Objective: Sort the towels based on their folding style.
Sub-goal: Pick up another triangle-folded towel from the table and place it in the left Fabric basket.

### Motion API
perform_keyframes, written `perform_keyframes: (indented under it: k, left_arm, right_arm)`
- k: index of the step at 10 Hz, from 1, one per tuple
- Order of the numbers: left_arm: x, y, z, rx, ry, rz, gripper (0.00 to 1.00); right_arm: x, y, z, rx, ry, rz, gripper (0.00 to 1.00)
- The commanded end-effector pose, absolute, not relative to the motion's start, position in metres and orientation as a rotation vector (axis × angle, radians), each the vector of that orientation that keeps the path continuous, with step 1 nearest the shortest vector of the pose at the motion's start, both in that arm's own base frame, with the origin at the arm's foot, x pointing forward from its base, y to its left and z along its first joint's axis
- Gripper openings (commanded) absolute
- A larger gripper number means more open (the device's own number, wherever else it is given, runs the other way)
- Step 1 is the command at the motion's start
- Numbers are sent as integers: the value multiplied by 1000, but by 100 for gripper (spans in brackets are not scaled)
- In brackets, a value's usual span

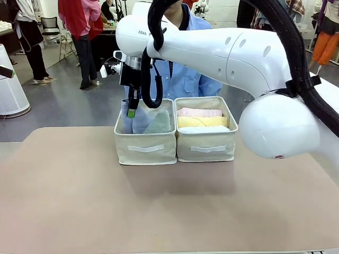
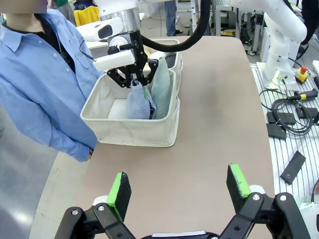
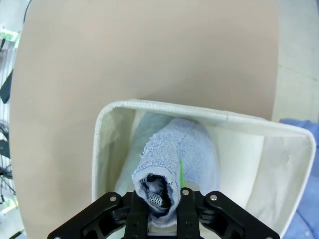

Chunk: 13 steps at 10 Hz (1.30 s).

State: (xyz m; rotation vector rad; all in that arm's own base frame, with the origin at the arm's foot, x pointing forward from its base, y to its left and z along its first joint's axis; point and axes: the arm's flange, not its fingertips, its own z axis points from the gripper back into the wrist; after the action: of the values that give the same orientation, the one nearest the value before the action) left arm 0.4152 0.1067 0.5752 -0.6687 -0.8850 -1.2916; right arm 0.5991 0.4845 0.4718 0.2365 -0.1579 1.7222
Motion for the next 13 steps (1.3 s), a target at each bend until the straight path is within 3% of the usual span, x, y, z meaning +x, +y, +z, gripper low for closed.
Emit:
perform_keyframes:
  k: [1,8,9,10,12,13]
  left_arm:
    - [414,107,577,-669,-892,-1293,100]
    - [414,107,577,-669,-892,-1293,100]
    - [414,107,577,-669,-892,-1293,100]
    - [414,107,577,-669,-892,-1293,100]
    - [414,107,577,-669,-892,-1293,100]
    - [414,107,577,-669,-892,-1293,100]
  right_arm:
    - [625,505,475,186,-110,1716,18]
    - [628,508,464,187,-137,1748,18]
    - [628,509,466,200,-151,1760,29]
    - [627,510,467,195,-160,1776,77]
    - [627,511,467,199,-166,1778,100]
    - [628,510,468,200,-166,1777,100]
